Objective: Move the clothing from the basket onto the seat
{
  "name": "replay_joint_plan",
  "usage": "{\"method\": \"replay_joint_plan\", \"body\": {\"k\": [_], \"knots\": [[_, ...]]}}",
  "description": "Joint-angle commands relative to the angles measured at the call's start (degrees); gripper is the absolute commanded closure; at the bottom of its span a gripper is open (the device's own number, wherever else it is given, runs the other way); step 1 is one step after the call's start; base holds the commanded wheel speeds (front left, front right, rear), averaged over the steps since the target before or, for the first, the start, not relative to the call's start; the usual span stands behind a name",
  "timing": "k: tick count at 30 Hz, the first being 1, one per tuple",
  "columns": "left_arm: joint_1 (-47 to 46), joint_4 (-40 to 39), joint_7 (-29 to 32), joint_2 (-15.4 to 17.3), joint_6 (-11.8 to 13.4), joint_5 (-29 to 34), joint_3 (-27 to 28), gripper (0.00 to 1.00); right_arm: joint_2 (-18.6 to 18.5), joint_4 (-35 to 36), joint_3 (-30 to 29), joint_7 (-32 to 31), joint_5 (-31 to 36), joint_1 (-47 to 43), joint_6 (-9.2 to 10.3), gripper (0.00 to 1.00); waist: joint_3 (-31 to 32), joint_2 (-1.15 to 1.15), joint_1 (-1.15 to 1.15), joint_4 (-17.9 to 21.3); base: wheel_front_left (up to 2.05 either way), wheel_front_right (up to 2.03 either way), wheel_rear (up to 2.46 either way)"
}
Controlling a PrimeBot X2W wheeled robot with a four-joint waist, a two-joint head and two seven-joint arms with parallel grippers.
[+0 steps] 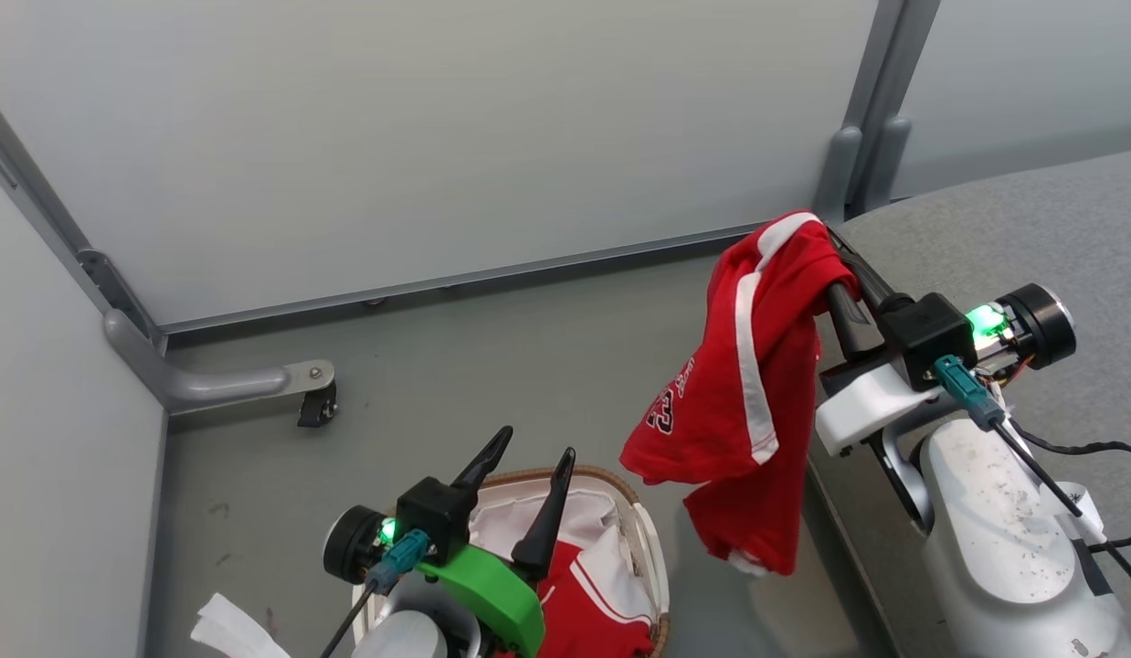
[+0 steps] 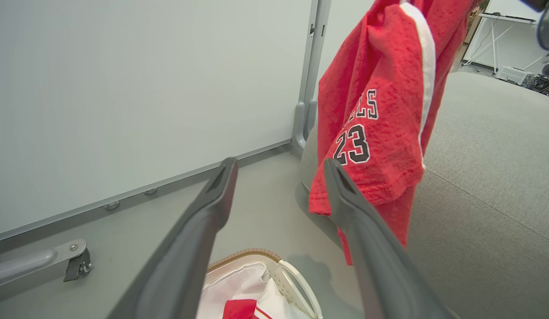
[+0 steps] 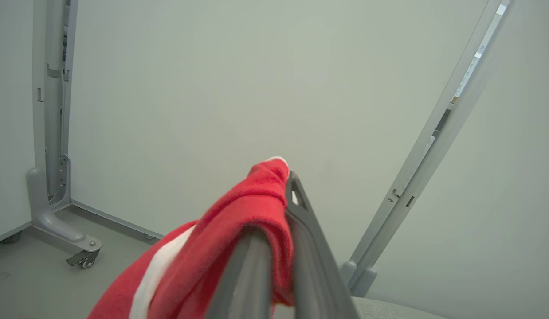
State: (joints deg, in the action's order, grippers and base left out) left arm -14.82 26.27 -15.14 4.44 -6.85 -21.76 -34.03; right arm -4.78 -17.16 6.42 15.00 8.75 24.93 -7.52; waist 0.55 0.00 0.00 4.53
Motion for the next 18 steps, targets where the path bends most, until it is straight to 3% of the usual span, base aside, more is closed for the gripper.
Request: {"method": "replay_joint_plan", "body": {"k": [1,18], "knots": [[0.97,-0.01,-0.01,-0.12,-0.18,0.32,0.52,0.00,-0.36,0.35,-0.19,0.28,0.31,-0.52,0.06,1.00,-0.43,0.00,0.00,0.92,0.00,0.00,0.00],[-0.71,-2.45,-0.01,-1.31,-0.67,3.85,3.39,0.00,-3.03,1.42,1.06,0.28,-0.38,5.72,0.07,1.00,-6.62,0.00,0.00,15.55,0.00,0.00,0.00]]}}
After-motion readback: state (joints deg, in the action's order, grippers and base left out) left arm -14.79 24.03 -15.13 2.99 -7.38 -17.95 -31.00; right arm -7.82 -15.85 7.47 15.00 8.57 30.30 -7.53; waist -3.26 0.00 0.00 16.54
